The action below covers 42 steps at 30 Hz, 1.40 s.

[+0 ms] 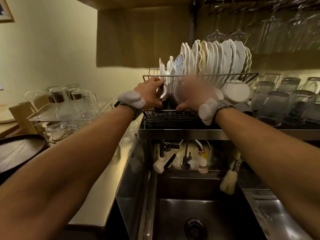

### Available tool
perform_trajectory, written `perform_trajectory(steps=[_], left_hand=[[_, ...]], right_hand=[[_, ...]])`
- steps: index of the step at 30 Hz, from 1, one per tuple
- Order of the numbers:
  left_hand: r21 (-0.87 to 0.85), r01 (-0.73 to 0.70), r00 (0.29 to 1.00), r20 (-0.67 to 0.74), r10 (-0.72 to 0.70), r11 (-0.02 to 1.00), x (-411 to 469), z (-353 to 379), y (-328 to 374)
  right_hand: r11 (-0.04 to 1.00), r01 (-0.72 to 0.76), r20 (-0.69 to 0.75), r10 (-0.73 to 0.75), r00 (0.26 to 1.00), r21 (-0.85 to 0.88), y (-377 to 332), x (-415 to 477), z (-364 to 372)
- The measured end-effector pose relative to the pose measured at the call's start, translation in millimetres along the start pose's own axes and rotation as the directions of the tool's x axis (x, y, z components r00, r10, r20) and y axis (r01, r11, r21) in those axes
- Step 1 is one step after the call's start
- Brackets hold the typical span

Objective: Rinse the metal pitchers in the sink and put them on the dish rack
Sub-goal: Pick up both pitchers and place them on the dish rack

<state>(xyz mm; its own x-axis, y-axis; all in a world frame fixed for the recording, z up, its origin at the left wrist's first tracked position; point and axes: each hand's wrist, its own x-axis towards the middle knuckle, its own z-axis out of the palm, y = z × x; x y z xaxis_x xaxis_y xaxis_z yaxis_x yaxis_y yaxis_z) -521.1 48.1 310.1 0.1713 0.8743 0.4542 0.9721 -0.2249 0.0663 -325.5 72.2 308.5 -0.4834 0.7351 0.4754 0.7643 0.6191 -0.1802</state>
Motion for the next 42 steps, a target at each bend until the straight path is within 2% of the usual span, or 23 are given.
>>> perform_trajectory(steps=[10,14,17,25,29,42], left_hand=[[-0.140,0.117,0.989,0.105,-0.103,0.983,5,16,0],[-0.083,0.203,0.976,0.097,-0.195,0.976,4,24,3],[-0.069,0.225,0.973,0.062,-0.221,0.972,4,26,5],[-0.154,0.150,0.984,0.115,-0.133,0.977,6,23,2],[-0.223,0.145,0.985,0.124,-0.119,0.964,4,19,3],[-0.257,0.203,0.973,0.166,-0.163,0.945,-1,16,5]], right_hand=[[0.993,-0.072,0.024,0.075,0.997,-0.094,5,9,9],[0.975,-0.131,0.001,0.134,0.991,-0.178,3,10,12],[0.974,-0.150,-0.006,0.152,0.988,-0.170,2,12,15],[0.986,-0.125,0.019,0.128,0.992,-0.113,6,14,17],[0.991,-0.122,-0.023,0.121,0.992,-0.062,6,15,19],[0.980,-0.133,0.039,0.140,0.989,-0.148,7,13,23]])
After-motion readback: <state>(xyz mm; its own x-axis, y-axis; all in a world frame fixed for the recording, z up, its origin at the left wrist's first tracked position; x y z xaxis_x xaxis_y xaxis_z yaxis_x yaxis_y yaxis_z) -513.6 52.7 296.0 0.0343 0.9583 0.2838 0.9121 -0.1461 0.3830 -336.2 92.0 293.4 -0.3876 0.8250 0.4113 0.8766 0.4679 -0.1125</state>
